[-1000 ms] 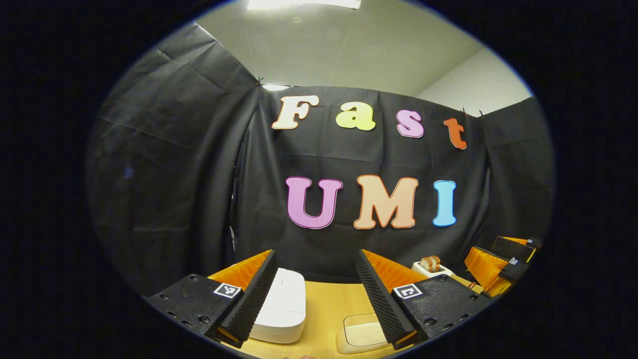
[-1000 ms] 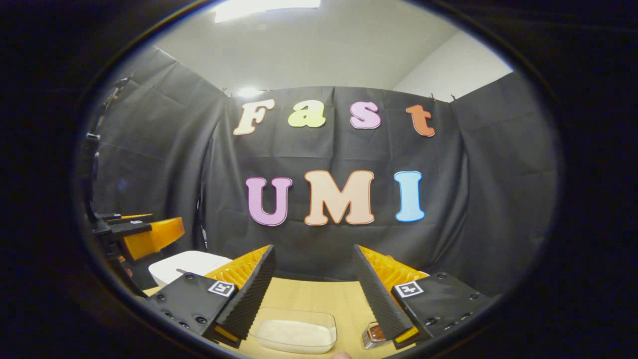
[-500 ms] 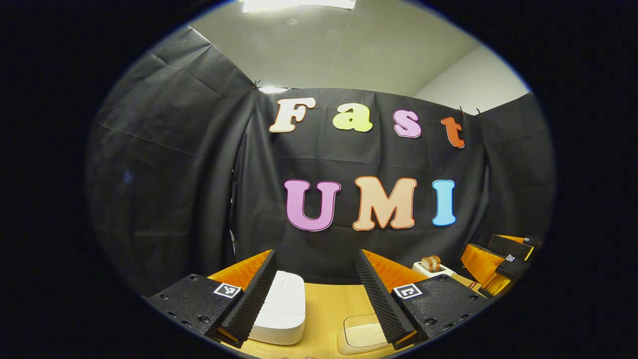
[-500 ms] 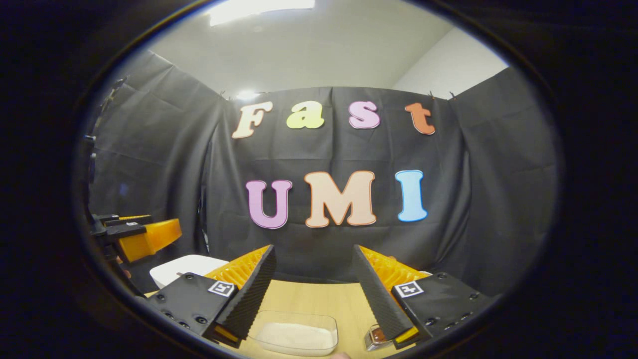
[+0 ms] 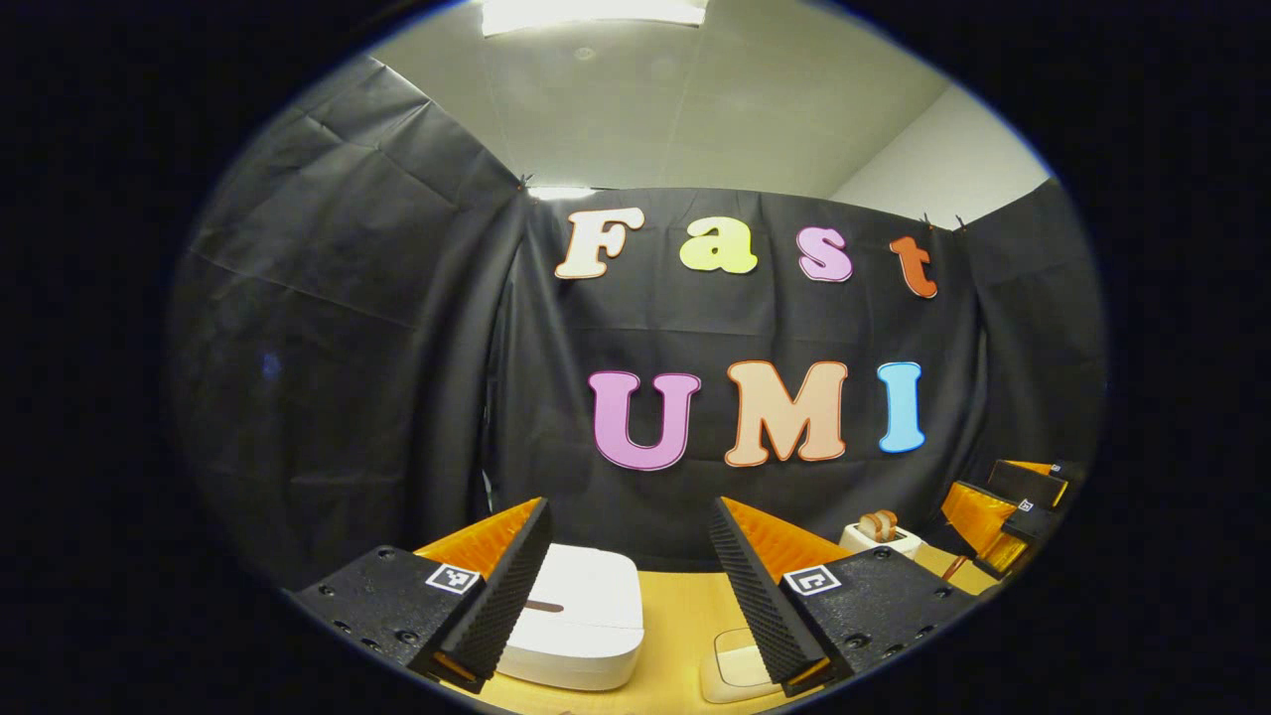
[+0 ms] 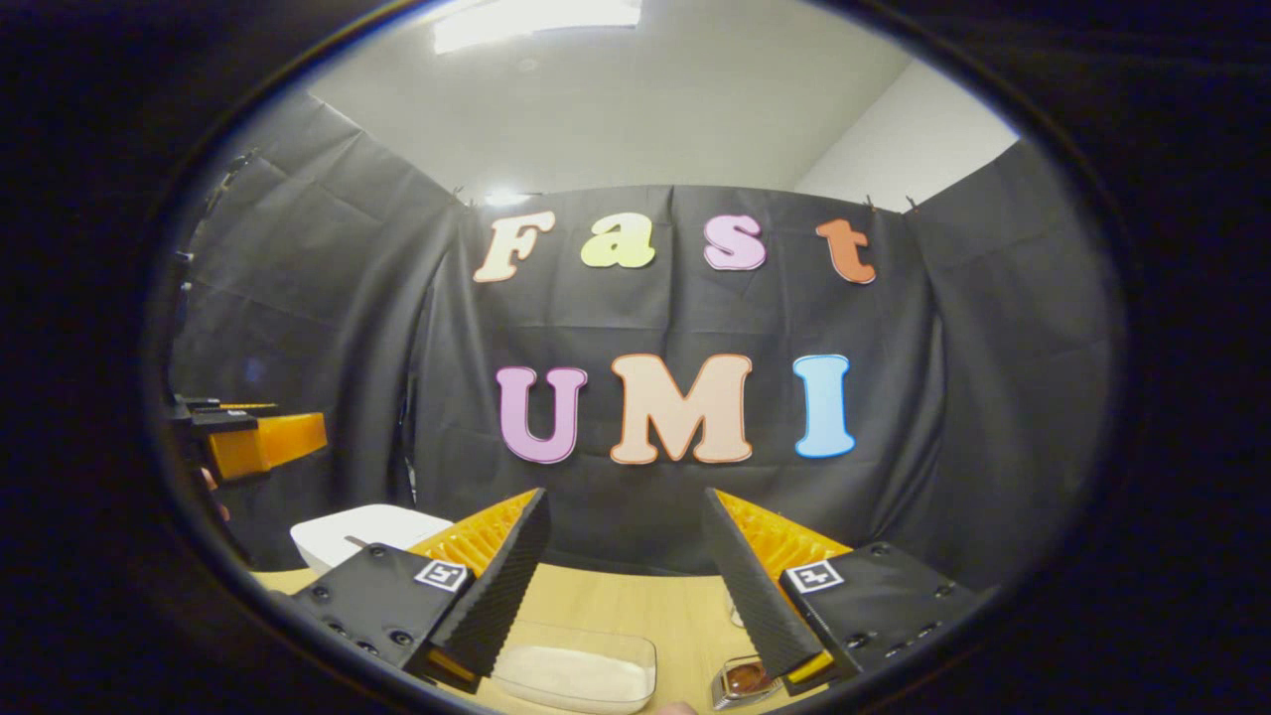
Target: Close the left gripper, press the button to open the rice cooker; take a wooden spoon from the chopstick holder with the right hand, scoop a spoonful of rice and pour it into the rice cooker, then put the wooden spoon back into the chopstick holder.
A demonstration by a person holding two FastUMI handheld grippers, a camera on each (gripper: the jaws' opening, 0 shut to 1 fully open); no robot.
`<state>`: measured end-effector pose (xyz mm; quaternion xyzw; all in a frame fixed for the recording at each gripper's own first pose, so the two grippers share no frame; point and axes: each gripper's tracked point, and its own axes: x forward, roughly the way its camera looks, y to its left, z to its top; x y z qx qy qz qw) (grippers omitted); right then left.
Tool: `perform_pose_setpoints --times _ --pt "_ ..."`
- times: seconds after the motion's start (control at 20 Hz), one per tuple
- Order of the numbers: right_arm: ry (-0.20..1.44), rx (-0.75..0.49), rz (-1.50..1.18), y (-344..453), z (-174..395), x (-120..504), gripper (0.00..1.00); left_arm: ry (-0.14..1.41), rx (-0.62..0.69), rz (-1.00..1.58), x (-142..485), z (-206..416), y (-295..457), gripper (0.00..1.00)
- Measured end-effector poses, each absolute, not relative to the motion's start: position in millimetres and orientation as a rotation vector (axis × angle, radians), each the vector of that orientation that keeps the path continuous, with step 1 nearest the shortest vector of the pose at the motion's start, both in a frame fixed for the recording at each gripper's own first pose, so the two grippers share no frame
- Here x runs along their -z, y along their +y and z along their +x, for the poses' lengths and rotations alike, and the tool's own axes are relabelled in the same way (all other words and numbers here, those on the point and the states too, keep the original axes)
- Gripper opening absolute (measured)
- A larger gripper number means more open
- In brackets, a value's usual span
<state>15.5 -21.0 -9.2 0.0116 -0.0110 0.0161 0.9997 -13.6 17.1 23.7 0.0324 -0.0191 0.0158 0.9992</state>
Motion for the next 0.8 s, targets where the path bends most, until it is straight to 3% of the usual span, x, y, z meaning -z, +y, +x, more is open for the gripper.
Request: perform_pose_setpoints --times 0.15,0.2,0.3,0.4,0.45,0.5,0.55,0.8 --pt "0.026 -0.030 0.058 -17.9 22.1 21.1 1.00 -0.028 -0.060 0.074 -21.2 -12.9 33.8 0.93" --pt "0.032 -0.032 0.063 -16.8 24.9 22.1 0.99 -0.020 -0.067 0.076 -20.1 -12.0 37.7 0.87" --pt "0.035 -0.035 0.063 -15.3 28.1 22.2 1.00 -0.006 -0.056 0.088 -18.2 -8.9 39.8 0.84" --pt "0.039 -0.033 0.062 -16.0 30.1 23.9 0.96 0.003 -0.035 0.103 -16.5 -3.3 40.1 0.66" --pt "0.043 -0.034 0.059 -15.8 31.1 23.2 0.94 0.009 -0.023 0.103 -15.0 0.0 41.2 0.62" --pt "0.046 -0.031 0.053 -18.2 31.8 22.9 0.99 0.016 -0.012 0.099 -12.5 3.5 42.6 0.55" --pt "0.046 -0.024 0.050 -21.3 30.6 22.9 0.94 0.022 -0.004 0.089 -10.9 7.5 44.6 0.47" --pt "0.048 0.021 0.058 -35.7 30.9 20.6 0.94 0.054 -0.001 0.047 4.0 26.2 64.1 0.08"
